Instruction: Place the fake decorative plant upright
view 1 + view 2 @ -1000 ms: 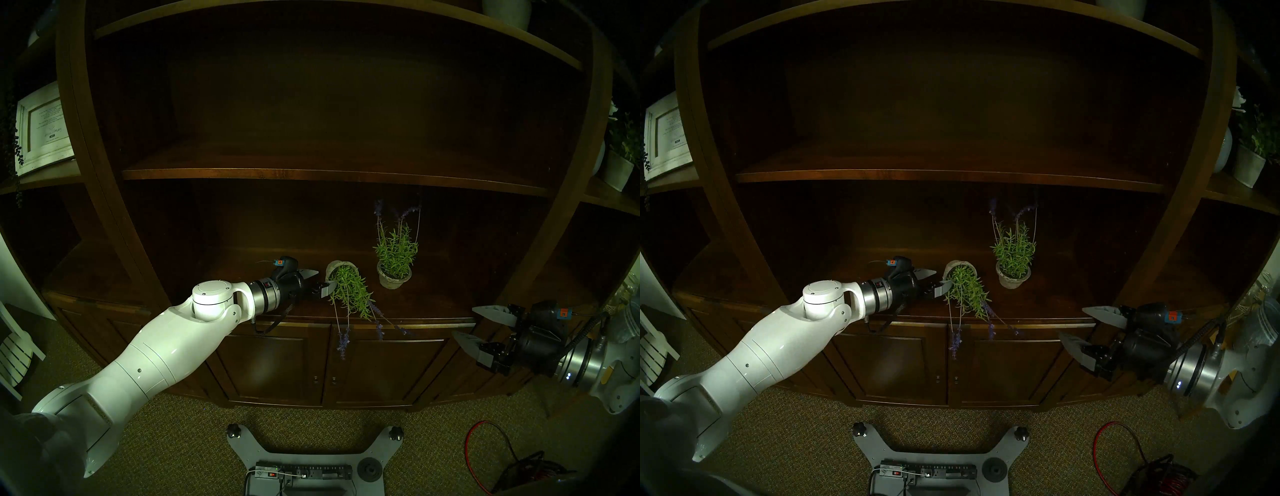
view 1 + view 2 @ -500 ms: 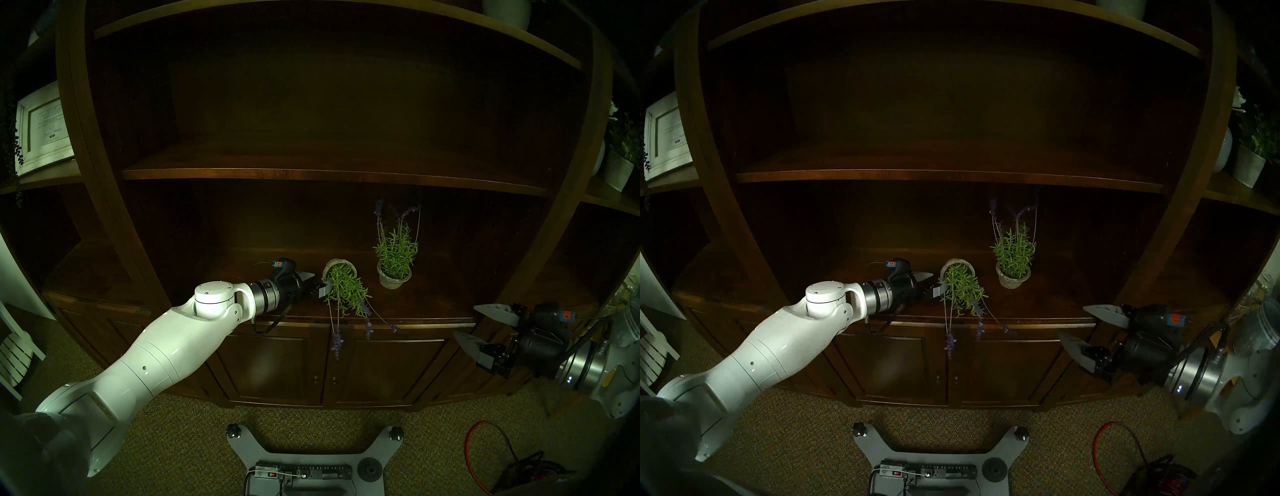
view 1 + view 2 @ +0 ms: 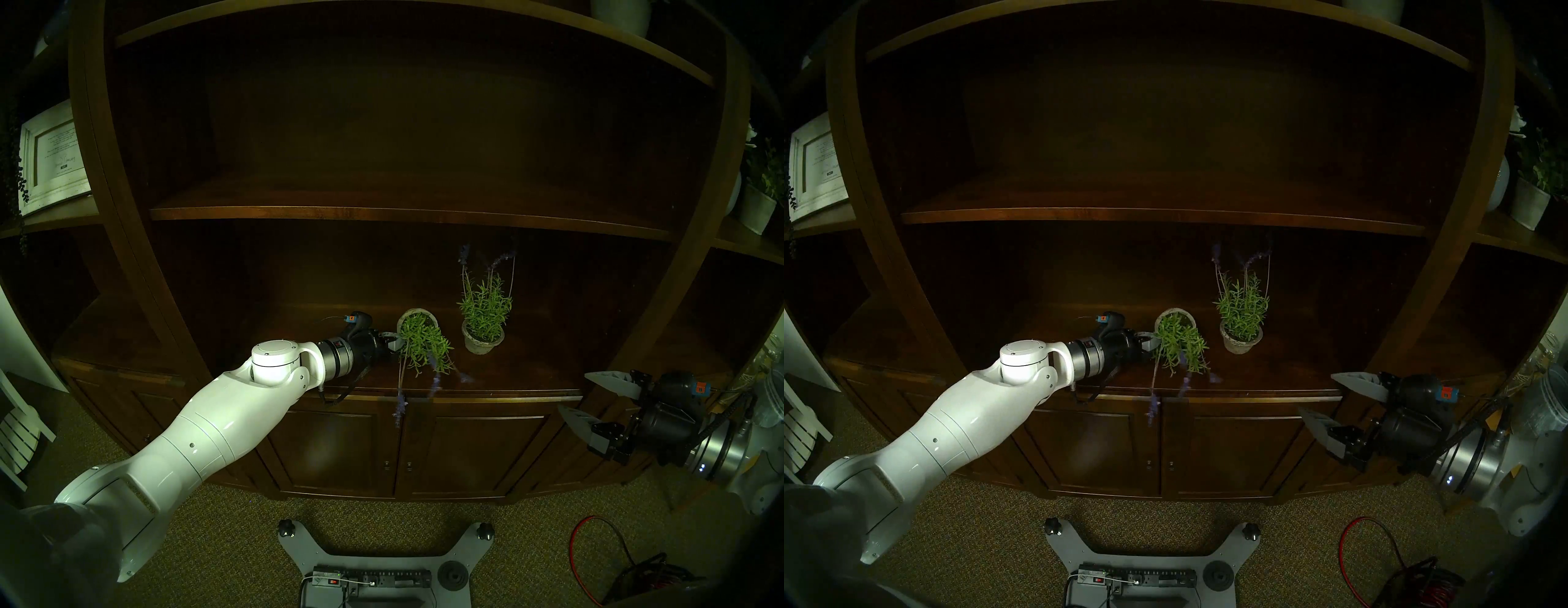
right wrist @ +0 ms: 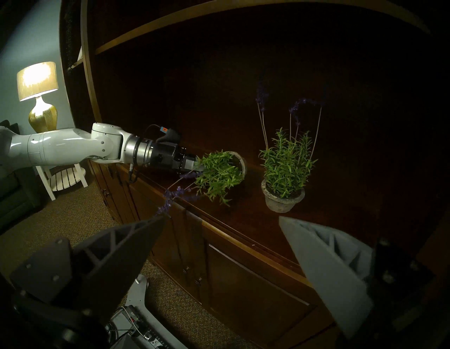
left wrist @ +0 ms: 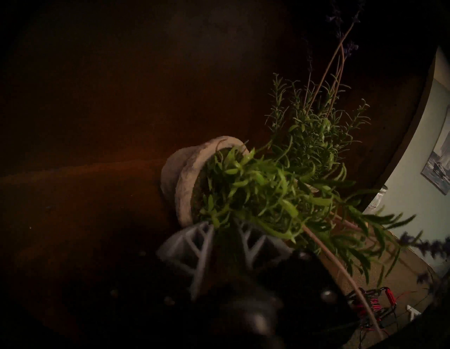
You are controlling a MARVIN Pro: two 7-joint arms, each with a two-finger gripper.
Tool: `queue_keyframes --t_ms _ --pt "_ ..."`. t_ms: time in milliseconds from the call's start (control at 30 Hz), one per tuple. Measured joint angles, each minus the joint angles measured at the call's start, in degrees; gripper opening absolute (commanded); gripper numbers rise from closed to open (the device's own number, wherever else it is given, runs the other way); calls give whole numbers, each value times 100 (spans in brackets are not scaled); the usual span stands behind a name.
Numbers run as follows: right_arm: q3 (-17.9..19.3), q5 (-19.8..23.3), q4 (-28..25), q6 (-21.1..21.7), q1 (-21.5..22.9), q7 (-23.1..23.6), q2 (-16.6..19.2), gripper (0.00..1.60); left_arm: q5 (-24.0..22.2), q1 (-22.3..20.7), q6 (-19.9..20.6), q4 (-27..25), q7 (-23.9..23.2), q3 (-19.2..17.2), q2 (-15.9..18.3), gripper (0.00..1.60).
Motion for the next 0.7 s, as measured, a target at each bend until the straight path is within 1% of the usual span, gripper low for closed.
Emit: queue_keyframes --t_ms 33,67,100,133,167,400,700 --pt "-41 -31 -8 0 44 -4 -6 160 6 -8 -2 13 -9 1 -17 60" --pt "-57 -42 -11 0 60 -4 -7 160 7 -11 -2 16 -11 1 -21 60" --pt "-72 -53 -13 0 77 -5 -9 160 8 -13 -2 20 -14 1 -25 55" --pt "-90 -66 -16 0 97 -6 -10 160 9 -15 -3 24 -17 1 -29 40" --pt "-119 -87 -20 0 130 -6 -11 160 10 -16 -5 27 -23 0 -33 0" --pt "-231 -184 -35 0 263 -9 -13 160 -40 42 -9 -69 -38 -56 11 0" --pt "-247 -264 -55 0 371 -12 -12 160 -363 422 38 -647 -31 -305 247 0"
